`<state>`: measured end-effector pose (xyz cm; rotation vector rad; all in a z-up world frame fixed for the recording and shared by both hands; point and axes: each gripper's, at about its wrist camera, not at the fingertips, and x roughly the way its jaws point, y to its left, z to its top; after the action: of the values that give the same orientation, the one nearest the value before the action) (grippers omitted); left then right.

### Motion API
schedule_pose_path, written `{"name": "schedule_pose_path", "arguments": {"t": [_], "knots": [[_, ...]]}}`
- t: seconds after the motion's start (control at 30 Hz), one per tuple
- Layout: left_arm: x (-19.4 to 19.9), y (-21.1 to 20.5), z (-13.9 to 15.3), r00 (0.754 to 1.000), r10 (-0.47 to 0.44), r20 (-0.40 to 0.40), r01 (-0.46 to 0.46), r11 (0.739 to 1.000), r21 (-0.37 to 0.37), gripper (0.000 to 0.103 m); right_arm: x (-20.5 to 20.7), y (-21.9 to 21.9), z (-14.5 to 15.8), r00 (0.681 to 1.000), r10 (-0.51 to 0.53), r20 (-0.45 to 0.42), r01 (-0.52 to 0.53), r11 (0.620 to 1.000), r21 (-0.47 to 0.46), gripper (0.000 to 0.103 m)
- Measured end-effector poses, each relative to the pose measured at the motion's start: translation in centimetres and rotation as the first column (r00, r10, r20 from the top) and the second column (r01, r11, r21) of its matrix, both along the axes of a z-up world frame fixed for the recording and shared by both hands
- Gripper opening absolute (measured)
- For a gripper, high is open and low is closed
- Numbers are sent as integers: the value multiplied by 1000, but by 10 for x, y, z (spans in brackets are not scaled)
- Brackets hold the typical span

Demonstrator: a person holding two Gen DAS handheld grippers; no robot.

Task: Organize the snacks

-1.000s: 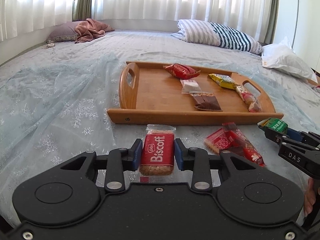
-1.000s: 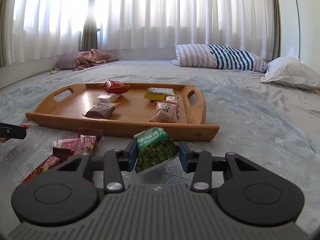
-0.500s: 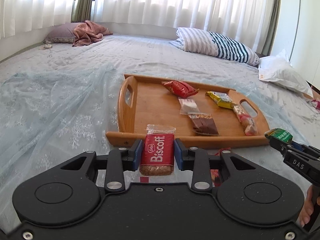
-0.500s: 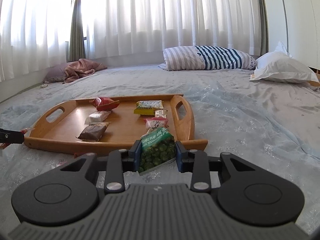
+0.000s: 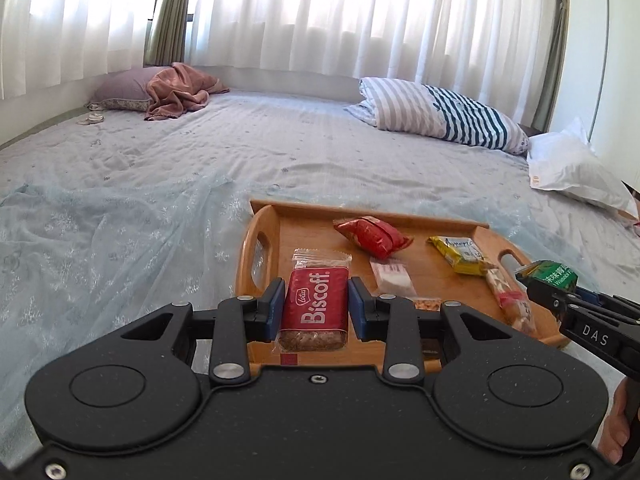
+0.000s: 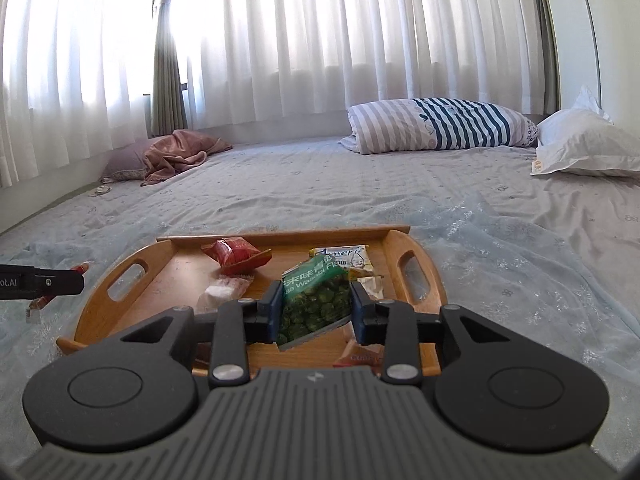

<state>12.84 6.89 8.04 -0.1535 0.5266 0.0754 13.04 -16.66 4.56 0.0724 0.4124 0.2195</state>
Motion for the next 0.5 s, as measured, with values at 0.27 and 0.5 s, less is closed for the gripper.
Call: {"name": "schedule_pose_path", "arguments": {"t": [0.27, 0.5], "knots": [[44, 6, 2, 999, -50, -22, 49, 999, -6, 32, 45, 6, 2, 999, -7, -46, 12, 994, 105, 38], [85, 9, -9, 996, -45, -73, 45, 999, -2, 32, 87, 11, 0, 996, -18, -90, 32, 987, 154, 38]]}}
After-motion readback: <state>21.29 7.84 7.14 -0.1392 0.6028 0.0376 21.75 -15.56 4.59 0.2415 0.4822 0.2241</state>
